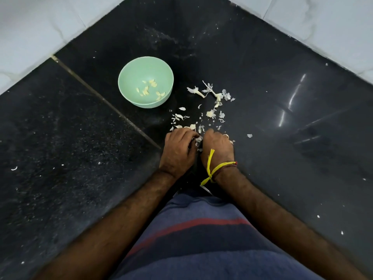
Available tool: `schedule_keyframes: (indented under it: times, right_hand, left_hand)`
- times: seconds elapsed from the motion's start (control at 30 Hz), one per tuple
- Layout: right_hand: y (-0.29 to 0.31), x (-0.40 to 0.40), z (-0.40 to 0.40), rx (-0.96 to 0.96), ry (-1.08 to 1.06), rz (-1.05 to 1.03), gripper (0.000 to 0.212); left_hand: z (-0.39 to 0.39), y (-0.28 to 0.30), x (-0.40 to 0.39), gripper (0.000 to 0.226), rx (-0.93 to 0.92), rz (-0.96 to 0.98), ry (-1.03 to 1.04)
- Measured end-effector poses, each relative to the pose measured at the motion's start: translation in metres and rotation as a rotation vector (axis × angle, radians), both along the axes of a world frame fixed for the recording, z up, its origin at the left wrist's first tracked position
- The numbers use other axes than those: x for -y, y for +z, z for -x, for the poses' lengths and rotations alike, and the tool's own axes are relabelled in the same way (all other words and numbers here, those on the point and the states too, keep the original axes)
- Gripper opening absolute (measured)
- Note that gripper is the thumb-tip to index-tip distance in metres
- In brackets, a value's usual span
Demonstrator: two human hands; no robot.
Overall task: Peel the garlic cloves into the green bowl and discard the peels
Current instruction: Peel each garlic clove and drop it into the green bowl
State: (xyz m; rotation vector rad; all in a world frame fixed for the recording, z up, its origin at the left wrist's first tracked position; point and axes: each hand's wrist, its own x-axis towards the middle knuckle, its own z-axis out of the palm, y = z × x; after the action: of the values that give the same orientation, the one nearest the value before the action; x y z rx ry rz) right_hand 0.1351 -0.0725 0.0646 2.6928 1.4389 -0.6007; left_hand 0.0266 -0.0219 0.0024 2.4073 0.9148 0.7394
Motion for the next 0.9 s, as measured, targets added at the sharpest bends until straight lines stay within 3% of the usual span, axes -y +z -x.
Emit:
schedule_keyframes:
  times: [0.17, 0.33, 0.43, 0.57, 0.67, 0.77, 0.9]
  right_hand:
    - [0.001, -0.003, 0.015, 0.159, 0.103, 0.009, 0.028]
    - [0.009, -0.001, -0.004, 0.010, 0.083, -0.016, 0.021]
    - [-0.001, 0.008, -0.033, -0.232, -0.108, -0.194, 0.009]
    - [0.001, 0.029, -0.052, -0.938, -0.498, -0.373, 0.013]
    - [0.003, 0.040, -0.049, -1.266, -0.578, -0.456, 0.007]
    - [0.002, 0.046, -0.045, -1.402, -0.582, -0.552, 0.007]
    - [0.001, 0.048, -0.042, -1.411, -0.520, -0.624, 0.007]
  left_hand:
    - [0.001, -0.003, -0.002, 0.028, -0.031, 0.007, -0.031]
    - [0.001, 0.001, 0.003, 0.022, -0.002, -0.025, -0.006]
    - [0.003, 0.001, 0.006, 0.018, 0.026, -0.078, -0.008]
    - [0.003, 0.002, 0.007, 0.022, 0.098, -0.036, -0.024]
    - [-0.002, 0.014, 0.008, 0.023, 0.198, 0.121, -0.089]
    - [-0.006, 0.030, 0.009, 0.015, 0.242, 0.280, -0.078]
    - [-0.005, 0.038, 0.009, 0.016, 0.268, 0.463, -0.071]
